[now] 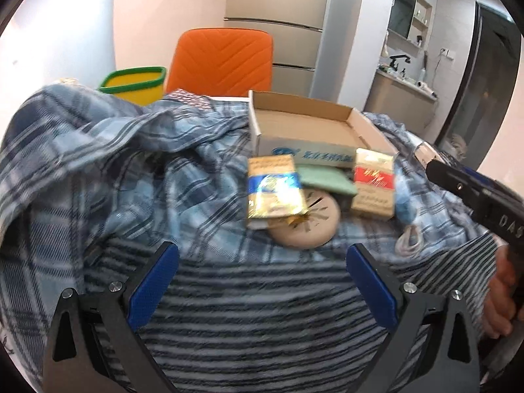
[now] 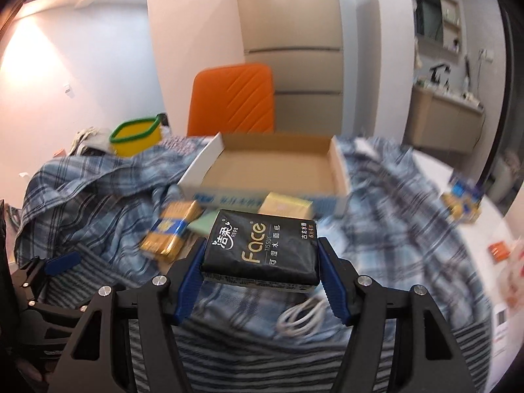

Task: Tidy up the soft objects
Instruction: 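Lift the Face pack with the right gripper while the left gripper grasps the gold-blue pack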

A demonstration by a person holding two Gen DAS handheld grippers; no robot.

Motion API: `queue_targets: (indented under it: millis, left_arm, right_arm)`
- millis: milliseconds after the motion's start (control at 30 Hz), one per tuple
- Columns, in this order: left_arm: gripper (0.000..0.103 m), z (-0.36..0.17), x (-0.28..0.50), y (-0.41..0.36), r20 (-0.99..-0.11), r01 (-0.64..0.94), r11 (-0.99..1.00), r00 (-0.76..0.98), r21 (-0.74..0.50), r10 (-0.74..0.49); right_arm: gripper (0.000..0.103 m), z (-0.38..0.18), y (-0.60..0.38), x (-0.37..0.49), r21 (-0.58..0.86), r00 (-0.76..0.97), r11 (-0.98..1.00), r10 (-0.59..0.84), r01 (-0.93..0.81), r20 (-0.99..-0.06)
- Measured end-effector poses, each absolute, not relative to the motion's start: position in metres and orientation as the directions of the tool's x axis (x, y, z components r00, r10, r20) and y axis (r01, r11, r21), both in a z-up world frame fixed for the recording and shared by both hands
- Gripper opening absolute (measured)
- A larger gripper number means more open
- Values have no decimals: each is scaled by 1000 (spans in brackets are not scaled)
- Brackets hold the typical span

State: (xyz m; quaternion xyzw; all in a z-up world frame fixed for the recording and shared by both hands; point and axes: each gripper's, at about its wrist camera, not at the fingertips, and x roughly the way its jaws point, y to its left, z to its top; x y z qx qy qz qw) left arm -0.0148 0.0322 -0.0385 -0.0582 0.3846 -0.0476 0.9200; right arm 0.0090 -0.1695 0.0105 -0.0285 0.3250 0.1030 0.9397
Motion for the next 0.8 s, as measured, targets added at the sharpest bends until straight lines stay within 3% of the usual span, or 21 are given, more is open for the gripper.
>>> queue_targets:
  millis: [167,333,633,800]
  left_arm:
    - [96,-22,13,30,-690,34,988,712,-148,-127]
    - [83,-20,44,30,-694,40,977,697,-210,-178]
    - [65,-60,66,30,-753,32,978,633,-206,-180]
    - [64,-65,67,25,-767,59,978,611,-202,-195]
  right_arm:
    - [67,19,-182,13,-21,812,981,147,-192,-565]
    - [67,15,-189,13,-22,836,984,137,-175,-532]
    - [67,2,-180,12,-59,840,980,134,-192,-526]
    - [67,-3,-180,15,-59,828,978,135,-198,-544]
